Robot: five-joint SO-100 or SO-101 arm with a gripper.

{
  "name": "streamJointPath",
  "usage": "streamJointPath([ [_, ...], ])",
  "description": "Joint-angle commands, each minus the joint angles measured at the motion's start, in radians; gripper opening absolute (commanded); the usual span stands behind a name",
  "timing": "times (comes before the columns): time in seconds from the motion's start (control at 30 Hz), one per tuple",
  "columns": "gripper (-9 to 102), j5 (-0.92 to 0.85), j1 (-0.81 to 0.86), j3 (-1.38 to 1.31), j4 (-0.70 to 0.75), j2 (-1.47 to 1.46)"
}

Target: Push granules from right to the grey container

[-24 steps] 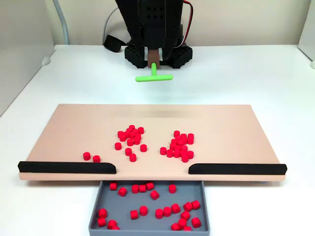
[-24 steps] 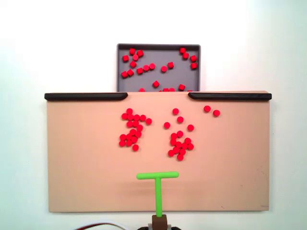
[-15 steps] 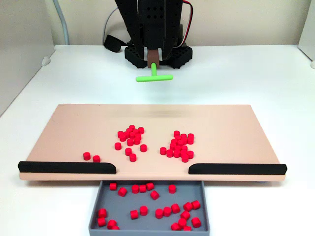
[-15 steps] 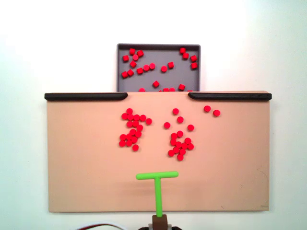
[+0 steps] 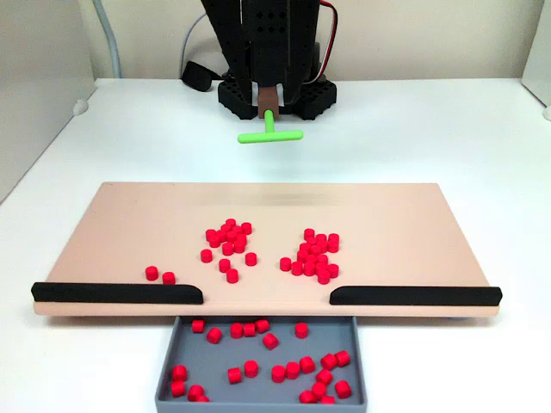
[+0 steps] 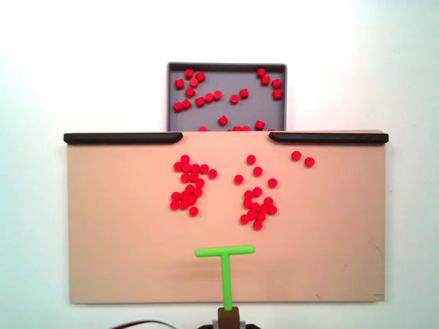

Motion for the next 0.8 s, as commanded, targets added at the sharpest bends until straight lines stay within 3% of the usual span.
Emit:
streamJointPath([
  [0.0, 0, -0.006, 0.008, -0.008, -0.005, 0.025],
  [0.77, 0, -0.005, 0.015, -0.012, -0.005, 0.02],
])
